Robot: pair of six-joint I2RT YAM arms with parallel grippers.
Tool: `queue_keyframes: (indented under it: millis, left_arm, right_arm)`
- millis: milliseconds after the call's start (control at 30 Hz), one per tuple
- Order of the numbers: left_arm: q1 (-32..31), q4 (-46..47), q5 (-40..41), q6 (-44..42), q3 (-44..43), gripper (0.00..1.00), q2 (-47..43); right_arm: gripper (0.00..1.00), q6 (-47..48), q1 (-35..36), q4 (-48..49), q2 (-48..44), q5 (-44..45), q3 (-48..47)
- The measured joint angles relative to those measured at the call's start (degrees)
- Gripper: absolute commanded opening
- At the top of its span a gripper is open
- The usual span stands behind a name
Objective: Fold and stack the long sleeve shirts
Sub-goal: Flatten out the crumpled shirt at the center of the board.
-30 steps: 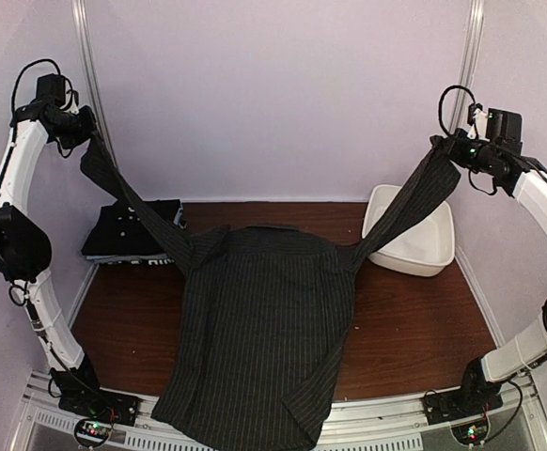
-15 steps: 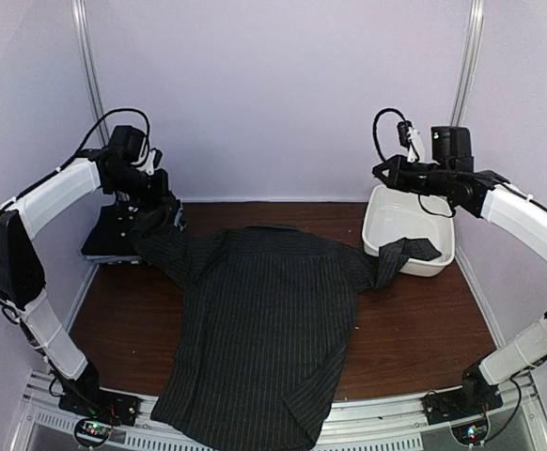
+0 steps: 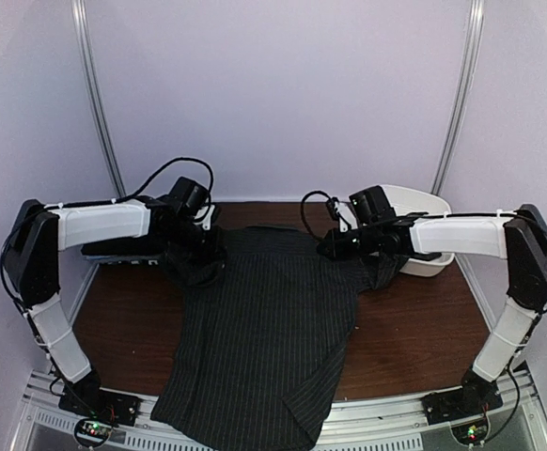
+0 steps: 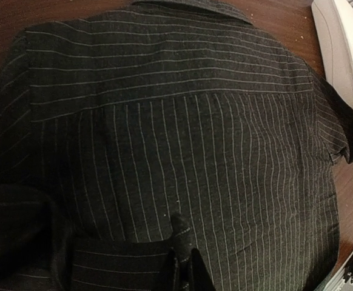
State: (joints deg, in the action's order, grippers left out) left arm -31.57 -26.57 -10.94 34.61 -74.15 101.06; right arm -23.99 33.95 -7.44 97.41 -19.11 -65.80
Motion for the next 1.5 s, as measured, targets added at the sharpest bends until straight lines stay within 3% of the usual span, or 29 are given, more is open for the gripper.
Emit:
queue_keyframes:
  millis: [233, 633, 933, 1067, 1300, 1500]
  left_arm:
    - [-0.68, 2.1, 3.8, 2.03, -2.69, 0.0, 9.42]
    - [1.66, -0.46, 12.09, 2.36, -8.63, 0.0, 18.4]
    - [3.63, -2.25, 12.07, 1.11, -21.57, 0.0, 27.21]
    - [5.33, -3.8, 11.5, 0.35, -27.8, 0.0, 30.91]
    - [7.5, -8.07, 11.61, -2.12, -33.86, 0.05, 32.13]
    - [7.17, -8.35, 11.39, -3.54, -29.94, 0.04, 29.35]
  right_arm:
    - [0.09, -0.96, 0.13, 0.81, 13.0, 2.05, -5.68]
    - [0.09, -1.66, -4.44, 0.37, 22.43, 3.85, -10.08]
    - [0.09, -0.11, -9.94, -4.31, 33.42, 3.67, -27.82]
    - [0.14, 1.64, -12.28, -8.63, 38.32, 4.24, -37.11]
    - [0.27, 4.55, -12.04, -14.6, 37.66, 6.47, -40.79]
    - [0.34, 6.12, -5.99, -15.37, 26.36, 7.54, -30.12]
